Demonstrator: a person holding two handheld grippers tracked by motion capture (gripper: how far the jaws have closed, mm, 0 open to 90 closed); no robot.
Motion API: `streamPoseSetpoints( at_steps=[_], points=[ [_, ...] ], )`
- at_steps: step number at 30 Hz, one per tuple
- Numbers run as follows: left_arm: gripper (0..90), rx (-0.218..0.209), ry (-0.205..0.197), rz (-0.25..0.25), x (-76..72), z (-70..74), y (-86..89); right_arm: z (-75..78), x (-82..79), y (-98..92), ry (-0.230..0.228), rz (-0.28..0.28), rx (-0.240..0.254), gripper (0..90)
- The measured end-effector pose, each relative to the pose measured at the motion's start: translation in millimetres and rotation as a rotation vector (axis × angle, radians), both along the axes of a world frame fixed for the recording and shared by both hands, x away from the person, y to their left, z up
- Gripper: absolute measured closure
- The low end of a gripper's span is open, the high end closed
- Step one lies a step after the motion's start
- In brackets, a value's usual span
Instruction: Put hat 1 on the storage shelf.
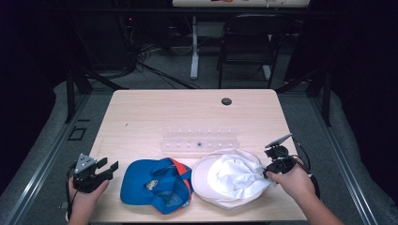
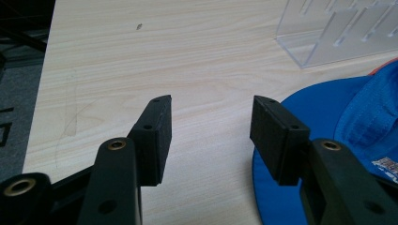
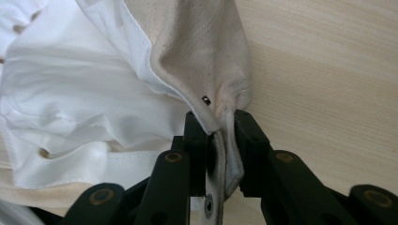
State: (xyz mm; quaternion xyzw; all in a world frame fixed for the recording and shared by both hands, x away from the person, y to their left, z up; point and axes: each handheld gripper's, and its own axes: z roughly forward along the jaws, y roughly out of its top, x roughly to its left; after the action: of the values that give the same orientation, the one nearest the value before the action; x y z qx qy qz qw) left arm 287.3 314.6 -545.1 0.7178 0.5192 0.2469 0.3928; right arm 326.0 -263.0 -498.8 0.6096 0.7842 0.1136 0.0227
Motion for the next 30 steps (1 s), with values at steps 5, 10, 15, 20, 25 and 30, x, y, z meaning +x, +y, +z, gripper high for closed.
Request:
streamPoseSetpoints(
  at_steps=[5, 10, 15, 20, 25, 30],
  points=[
    [49.3, -0.001, -0.001, 0.002, -0.2, 0.1, 0.1, 6.4, 2.1, -4.8, -0.009, -0.036, 0.045, 80.6],
    [49.4, -0.002, 0.000, 0.003, -0.2, 0.1, 0.4, 15.6, 4.0, -9.4, 0.016, -0.064, 0.104, 80.8],
    [49.3, -0.008, -0.003, 0.016, 0.0, 0.9, 3.9, 30.8, 4.9, -12.5, 0.013, -0.070, 0.090, 80.9],
    [49.3, -0.025, -0.003, 0.029, 0.2, 0.6, 8.5, 45.3, 3.2, -16.1, 0.026, -0.081, 0.086, 81.0],
    [49.3, -0.022, -0.004, 0.029, 0.0, 1.1, 8.5, 57.7, -0.2, -18.2, 0.018, -0.113, 0.134, 81.0],
    [49.3, -0.023, -0.007, 0.028, 0.2, 0.4, 7.5, 63.6, -0.1, -19.5, 0.044, -0.094, 0.200, 81.0]
  ],
)
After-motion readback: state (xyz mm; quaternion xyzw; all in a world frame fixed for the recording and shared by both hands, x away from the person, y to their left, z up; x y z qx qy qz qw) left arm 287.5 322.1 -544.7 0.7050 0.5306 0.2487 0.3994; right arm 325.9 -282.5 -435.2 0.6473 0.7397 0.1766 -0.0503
